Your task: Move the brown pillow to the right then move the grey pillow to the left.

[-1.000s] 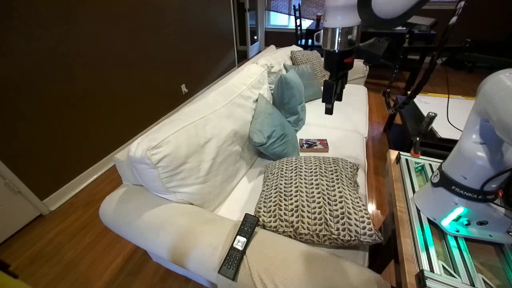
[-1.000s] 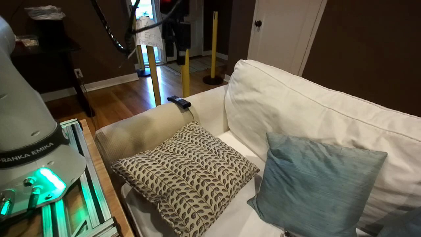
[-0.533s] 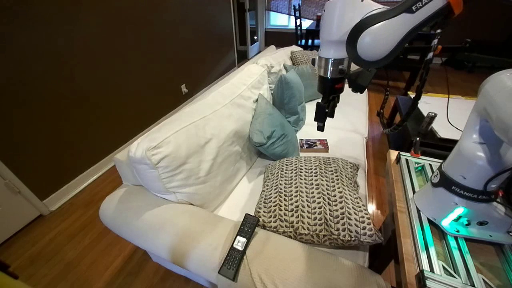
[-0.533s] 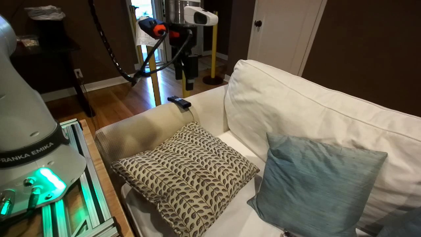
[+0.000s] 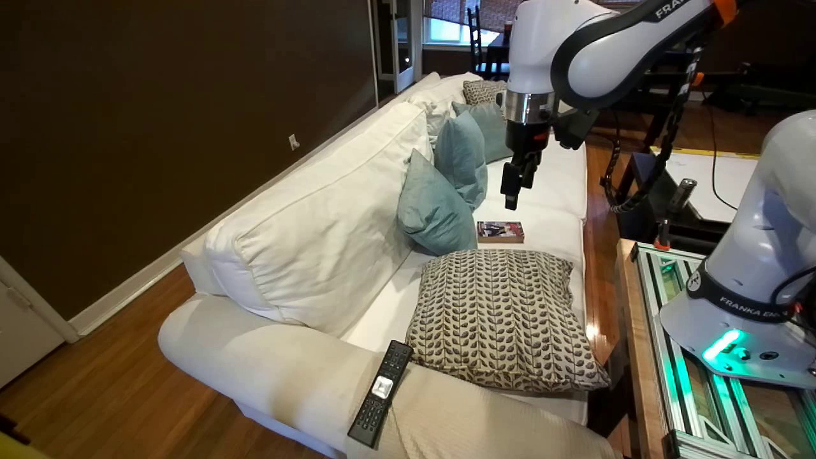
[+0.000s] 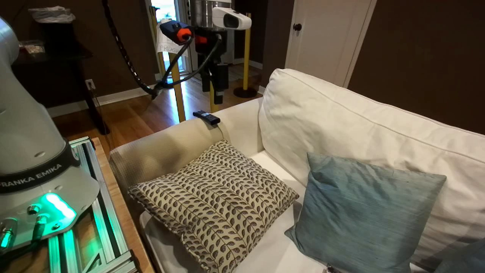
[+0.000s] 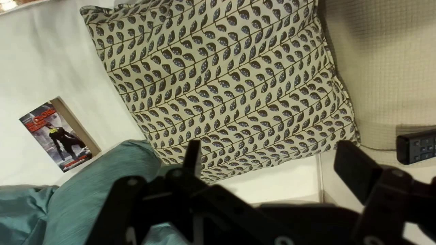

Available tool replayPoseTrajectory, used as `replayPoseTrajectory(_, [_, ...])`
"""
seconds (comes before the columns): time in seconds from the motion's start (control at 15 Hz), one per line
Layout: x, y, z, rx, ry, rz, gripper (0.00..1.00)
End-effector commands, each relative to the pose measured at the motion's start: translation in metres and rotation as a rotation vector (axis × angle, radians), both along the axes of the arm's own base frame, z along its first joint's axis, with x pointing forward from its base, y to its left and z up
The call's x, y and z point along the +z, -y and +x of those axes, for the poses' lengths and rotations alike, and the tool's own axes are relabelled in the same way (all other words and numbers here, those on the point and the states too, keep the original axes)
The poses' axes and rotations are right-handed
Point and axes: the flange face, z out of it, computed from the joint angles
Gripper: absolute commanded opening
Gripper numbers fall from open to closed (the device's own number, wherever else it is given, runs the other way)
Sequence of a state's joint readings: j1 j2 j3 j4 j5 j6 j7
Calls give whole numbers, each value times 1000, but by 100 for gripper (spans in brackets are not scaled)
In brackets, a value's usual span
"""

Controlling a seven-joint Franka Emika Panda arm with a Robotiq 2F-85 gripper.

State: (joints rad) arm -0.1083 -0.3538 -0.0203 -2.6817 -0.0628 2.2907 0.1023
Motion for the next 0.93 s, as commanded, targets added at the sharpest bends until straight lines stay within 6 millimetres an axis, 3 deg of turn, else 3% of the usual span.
replayPoseTrajectory(0.0, [0, 0, 0, 0, 0, 0, 100])
replayPoseTrajectory(0.13, [-9, 10, 6, -38, -27, -3, 100])
replayPoseTrajectory(0.47, [-68, 57, 22, -95, -139, 48, 100])
replayPoseTrajectory(0.87, [-141, 65, 49, 9, -171, 72, 100])
